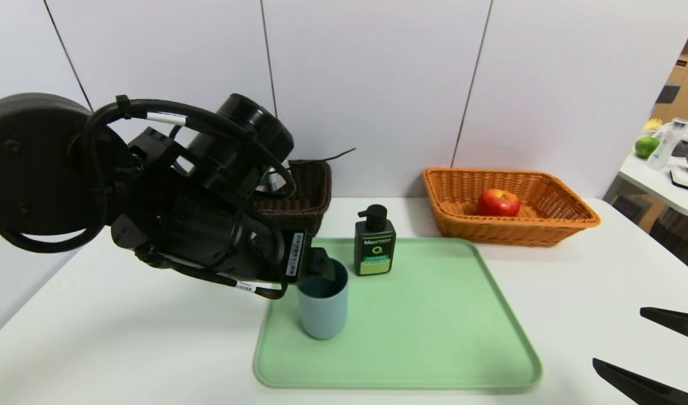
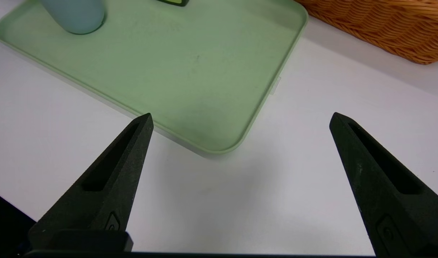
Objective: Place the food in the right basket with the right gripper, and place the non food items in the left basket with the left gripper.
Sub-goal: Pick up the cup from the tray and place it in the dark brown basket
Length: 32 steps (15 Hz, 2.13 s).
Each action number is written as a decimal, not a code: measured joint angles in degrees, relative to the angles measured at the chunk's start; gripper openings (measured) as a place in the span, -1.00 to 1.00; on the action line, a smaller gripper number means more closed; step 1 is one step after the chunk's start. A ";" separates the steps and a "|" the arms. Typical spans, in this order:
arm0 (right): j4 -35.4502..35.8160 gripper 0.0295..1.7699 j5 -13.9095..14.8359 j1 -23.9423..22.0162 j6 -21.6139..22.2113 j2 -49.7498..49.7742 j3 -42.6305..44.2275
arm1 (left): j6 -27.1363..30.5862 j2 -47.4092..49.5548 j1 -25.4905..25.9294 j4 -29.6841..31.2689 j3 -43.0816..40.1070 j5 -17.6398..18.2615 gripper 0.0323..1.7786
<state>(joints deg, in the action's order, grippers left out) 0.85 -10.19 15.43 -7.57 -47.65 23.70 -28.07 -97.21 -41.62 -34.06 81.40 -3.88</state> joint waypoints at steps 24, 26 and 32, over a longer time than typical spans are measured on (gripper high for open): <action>6.91 0.91 -0.17 1.12 0.20 -2.45 -1.95 | 0.02 -5.77 4.02 8.55 -6.12 -0.06 0.72; 6.89 0.91 -0.20 1.16 0.18 -2.51 -2.10 | 0.10 -5.96 4.02 10.61 -6.60 -0.04 0.35; 6.86 0.91 -0.17 1.16 0.09 -2.67 -2.10 | 0.11 -6.12 3.97 11.41 -7.23 -0.13 -0.91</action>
<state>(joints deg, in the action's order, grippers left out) 7.72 -10.36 16.59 -7.49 -50.32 21.60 -27.97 -103.33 -37.64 -22.65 74.17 -4.01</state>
